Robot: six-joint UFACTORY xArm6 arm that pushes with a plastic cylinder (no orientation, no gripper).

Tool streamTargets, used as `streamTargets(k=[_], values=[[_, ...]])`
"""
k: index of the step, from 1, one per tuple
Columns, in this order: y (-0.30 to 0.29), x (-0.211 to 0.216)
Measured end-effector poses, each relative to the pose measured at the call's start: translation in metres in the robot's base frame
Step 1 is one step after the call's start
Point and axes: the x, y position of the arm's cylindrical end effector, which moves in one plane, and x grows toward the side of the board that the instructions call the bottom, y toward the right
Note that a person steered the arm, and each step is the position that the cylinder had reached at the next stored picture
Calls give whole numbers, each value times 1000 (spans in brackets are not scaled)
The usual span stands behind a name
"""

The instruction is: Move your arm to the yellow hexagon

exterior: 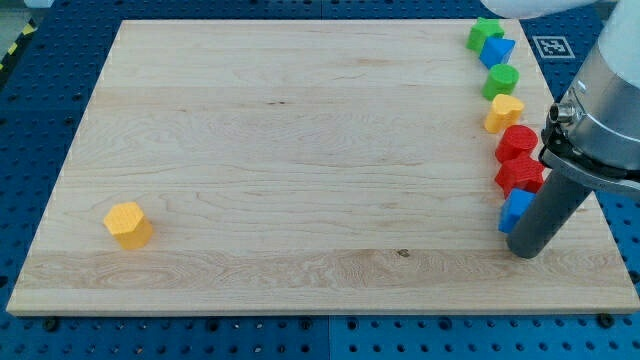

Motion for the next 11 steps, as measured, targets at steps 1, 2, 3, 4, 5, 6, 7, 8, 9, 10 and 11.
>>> streamTargets(k=[1,2,3,4,5,6,7,8,9,10,11], values=[[0,0],[1,-6],[2,-8],[0,-3],[-52,3],[-112,-24],[-173,-52],[-253,-61],[-346,-77],[-424,-83],[-479,-73]])
